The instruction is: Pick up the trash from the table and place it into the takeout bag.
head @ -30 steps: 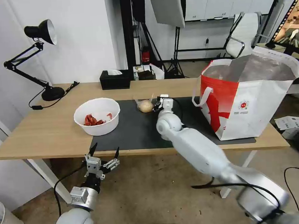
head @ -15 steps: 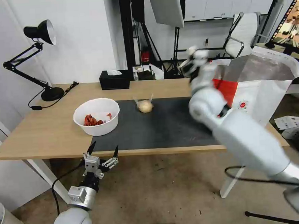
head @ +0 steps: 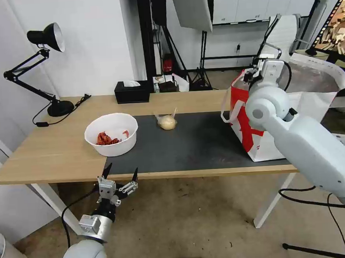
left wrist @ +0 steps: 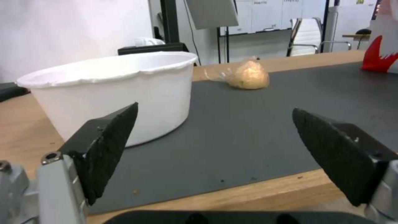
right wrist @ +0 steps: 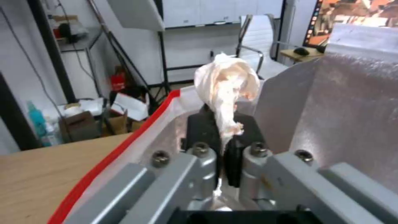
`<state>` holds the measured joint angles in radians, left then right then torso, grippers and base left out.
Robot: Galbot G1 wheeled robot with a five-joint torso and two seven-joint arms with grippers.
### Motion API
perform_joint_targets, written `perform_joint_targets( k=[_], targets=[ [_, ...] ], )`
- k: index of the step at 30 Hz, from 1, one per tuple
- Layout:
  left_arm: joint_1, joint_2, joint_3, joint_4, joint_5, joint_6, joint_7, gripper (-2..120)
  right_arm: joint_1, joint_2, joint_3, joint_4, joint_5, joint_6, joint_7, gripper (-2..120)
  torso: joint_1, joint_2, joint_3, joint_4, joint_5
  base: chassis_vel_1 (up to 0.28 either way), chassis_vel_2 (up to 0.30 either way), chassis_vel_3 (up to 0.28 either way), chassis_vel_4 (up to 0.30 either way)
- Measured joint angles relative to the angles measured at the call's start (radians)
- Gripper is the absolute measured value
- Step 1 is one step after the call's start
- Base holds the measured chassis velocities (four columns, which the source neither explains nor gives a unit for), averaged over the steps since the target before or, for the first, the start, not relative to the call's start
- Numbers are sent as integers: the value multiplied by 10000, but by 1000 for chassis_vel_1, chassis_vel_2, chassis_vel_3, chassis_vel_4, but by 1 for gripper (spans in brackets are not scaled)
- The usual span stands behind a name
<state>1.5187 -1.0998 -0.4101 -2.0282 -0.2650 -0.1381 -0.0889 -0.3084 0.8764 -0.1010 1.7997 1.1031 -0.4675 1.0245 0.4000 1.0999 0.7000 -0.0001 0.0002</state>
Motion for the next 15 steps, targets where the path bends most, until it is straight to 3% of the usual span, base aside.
perform_joint_targets(
  k=[15],
  targets=[
    [74, -11, 34, -77, -13, 25, 7, 100, -211, -348, 197, 416, 133, 51, 94, 62, 0, 0, 0, 1, -2, 0, 0, 0, 0]
  ],
)
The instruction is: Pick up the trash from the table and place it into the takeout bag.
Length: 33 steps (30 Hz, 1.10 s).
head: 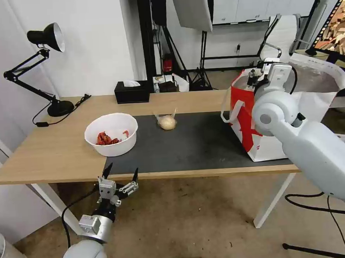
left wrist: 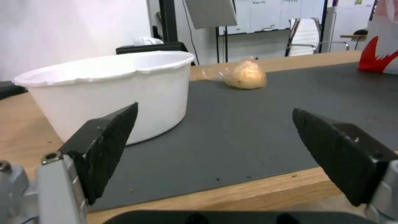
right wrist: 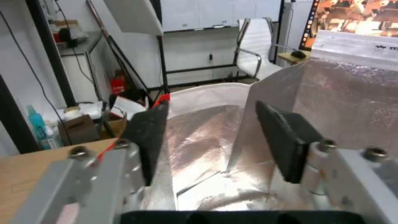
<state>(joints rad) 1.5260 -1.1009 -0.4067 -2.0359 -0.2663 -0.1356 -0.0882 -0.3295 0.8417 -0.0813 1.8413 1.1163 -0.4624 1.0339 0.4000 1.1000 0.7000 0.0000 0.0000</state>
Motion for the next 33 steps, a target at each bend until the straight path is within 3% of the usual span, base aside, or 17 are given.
perform_joint_targets(
  k=[4, 5, 6, 8, 9, 11, 16, 18, 22, 25, 26, 29, 33],
  targets=[
    [1, 21, -44, -43, -1, 3, 0, 100, -159, -65, 131, 178, 5, 154, -340, 74, 0, 0, 0, 0, 0, 0, 0, 0, 0],
    [1, 33, -87, -82, -11, 3, 0, 100, -453, -196, 359, 528, 50, 849, -1472, 84, 0, 0, 0, 0, 1, 0, 0, 0, 0],
    [1, 33, -87, -82, -11, 3, 0, 100, -453, -196, 359, 528, 50, 849, -1472, 84, 0, 0, 0, 0, 1, 0, 0, 0, 0],
    [8, 36, -125, -122, -37, 3, 0, 100, -897, -406, 646, 993, 40, 1538, -2893, 92, 0, 0, -1, 1, -1, 0, 0, 0, 0],
    [8, 36, -125, -122, -37, 3, 0, 100, -897, -406, 646, 993, 40, 1538, -2893, 92, 0, 0, -1, 1, -1, 0, 0, 0, 0],
    [23, 38, -176, -178, -49, 4, 1, 100, -1856, -740, 1127, 1727, 2, 2276, -4478, 99, 0, 0, -1, 1, 1, 0, 0, 0, 0],
    [14, -59, -203, -189, -51, -40, 24, 100, -3291, -1276, 1622, 2640, -197, 3080, -5827, 100, 0, 0, -1, 0, -3, 0, 0, 0, 0],
    [37, -109, -238, -202, -42, -87, 49, 100, -4716, -1507, 2082, 3125, -622, 3715, -6847, 100, -1, 1, -1, -3, 3, 0, 0, 0, 0],
    [152, -199, -373, -266, -21, -114, 84, 100, -6007, -1508, 2591, 3383, -1252, 4223, -7681, 100, -1, 1, -2, 0, -2, 0, 0, 0, 0],
    [249, -258, -467, -291, 18, -142, 227, 100, -8172, -1119, 3396, 3452, -2540, 4886, -8588, 100, -1, 1, -1, 0, 2, 0, 0, 0, 0],
    [249, -258, -467, -291, 18, -142, 227, 100, -8172, -1119, 3396, 3452, -2540, 4886, -8588, 100, -1, 1, -1, 0, 2, 0, 0, 0, 0],
    [334, -297, -485, -261, 95, -191, 292, 100, -10521, -180, 4207, 3156, -4222, 5661, -9422, 100, -2, 1, -2, -3, 4, 0, 0, 0, 0],
    [381, -326, -488, -185, 157, -221, 323, 100, -11948, 601, 4459, 2668, -5604, 6129, -9811, 100, -1, 2, -1, -3, 2, 0, 0, 0, 0]
  ],
)
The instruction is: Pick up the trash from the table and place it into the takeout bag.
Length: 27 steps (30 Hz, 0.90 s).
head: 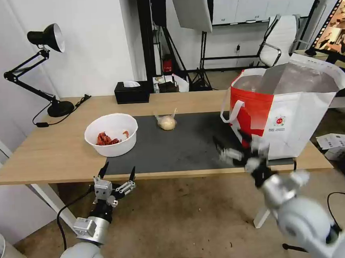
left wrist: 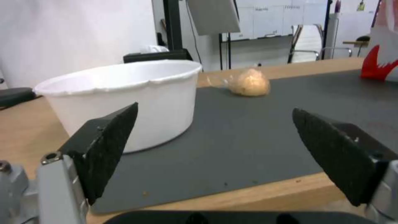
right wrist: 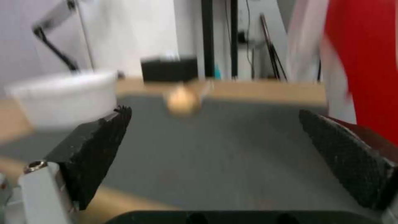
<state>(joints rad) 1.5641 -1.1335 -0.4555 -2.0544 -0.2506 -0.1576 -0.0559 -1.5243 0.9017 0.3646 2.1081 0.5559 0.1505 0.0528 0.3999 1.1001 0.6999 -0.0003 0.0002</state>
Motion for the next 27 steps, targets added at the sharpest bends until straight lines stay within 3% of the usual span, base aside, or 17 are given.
perform_joint_targets(
  k=[7, 27],
  targets=[
    [15, -7, 20, 24, 23, -3, 17, 100, -507, 344, 60, -343, -713, 90, -24, 100, 0, -1, 0, 3, -3, 0, 0, 0, 0],
    [86, 13, 44, 48, -6, 46, 16, 100, -117, 271, -521, -569, -636, -176, 169, 100, 1, -1, 0, 1, -2, 0, 0, 0, 0]
  ],
)
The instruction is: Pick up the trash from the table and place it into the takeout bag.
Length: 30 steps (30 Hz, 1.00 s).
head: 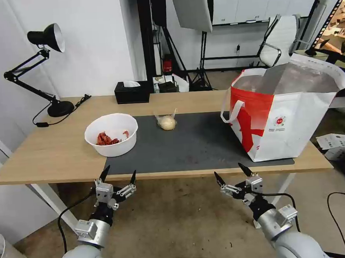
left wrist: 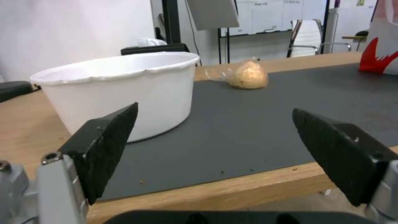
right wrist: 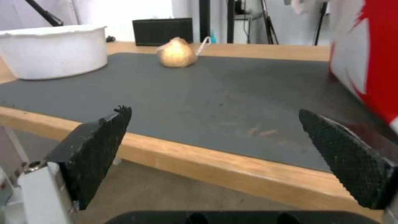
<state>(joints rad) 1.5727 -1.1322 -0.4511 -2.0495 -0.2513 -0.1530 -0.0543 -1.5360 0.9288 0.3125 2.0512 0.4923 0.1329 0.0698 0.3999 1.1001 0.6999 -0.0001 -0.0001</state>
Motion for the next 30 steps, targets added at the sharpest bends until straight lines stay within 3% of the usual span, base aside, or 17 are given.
perform_joint_targets(
  k=[6, 9, 10, 13, 15, 17, 19, 21, 23, 25, 27, 29, 30],
  targets=[
    [-152, 44, 176, 90, 11, 1, -2, 100, 1434, -205, -753, -258, 687, -326, -12, 100, 0, -1, 0, -3, -1, 0, 0, 0, 0],
    [-122, 26, 197, 98, 68, 1, -7, 100, 3601, -352, -1829, -1059, 1372, -827, 122, 100, 1, -1, 2, -2, 1, 0, 0, 0, 0],
    [-122, 26, 197, 98, 68, 1, -7, 100, 3601, -352, -1829, -1059, 1372, -827, 122, 100, 1, -1, 2, -2, 1, 0, 0, 0, 0],
    [-65, -35, 170, 83, 131, 3, -3, 100, 6216, -261, -3524, -2113, 2145, -1365, 525, 100, 3, -2, 3, 5, 0, 0, 0, 0, 0],
    [-47, -55, 149, 78, 145, 2, -6, 100, 6927, -152, -4041, -2493, 2324, -1521, 643, 100, 3, -3, 3, 4, 0, 0, 0, 0, 0],
    [32, -113, 63, 63, 182, 2, -5, 100, 8714, 349, -5185, -3674, 2673, -1892, 904, 100, 3, -2, 3, 1, 1, 0, 0, 0, 0],
    [53, -132, 33, 59, 191, 1, -9, 100, 9204, 536, -5450, -4037, 2768, -2030, 949, 100, 3, -2, 3, 2, 0, 0, 0, 0, 0],
    [137, -199, -72, 55, 221, -12, -6, 100, 10791, 1469, -6263, -5532, 3063, -2525, 1006, 100, 3, -3, 3, 5, -3, 0, 0, 0, 0],
    [154, -212, -99, 56, 226, -16, -9, 100, 11043, 1682, -6407, -5869, 3079, -2592, 1004, 100, 4, -2, 3, 5, -3, 0, 0, 0, 0],
    [202, -261, -172, 53, 237, -22, -8, 100, 11960, 2548, -6957, -7268, 3044, -2973, 978, 100, 3, -2, 2, 5, -5, 0, 0, 0, 0],
    [211, -273, -187, 52, 239, -25, -10, 100, 12138, 2738, -7048, -7594, 2980, -3105, 980, 100, 3, -2, 2, 4, -3, 0, 0, 0, 0],
    [240, -328, -251, 58, 250, -35, -9, 100, 12794, 3681, -7244, -9080, 2458, -3648, 1134, 100, 3, -3, 3, 1, -2, 0, 0, 0, 0],
    [240, -328, -251, 58, 250, -35, -9, 100, 12794, 3681, -7244, -9080, 2458, -3648, 1134, 100, 3, -3, 3, 1, -2, 0, 0, 0, 0]
  ],
)
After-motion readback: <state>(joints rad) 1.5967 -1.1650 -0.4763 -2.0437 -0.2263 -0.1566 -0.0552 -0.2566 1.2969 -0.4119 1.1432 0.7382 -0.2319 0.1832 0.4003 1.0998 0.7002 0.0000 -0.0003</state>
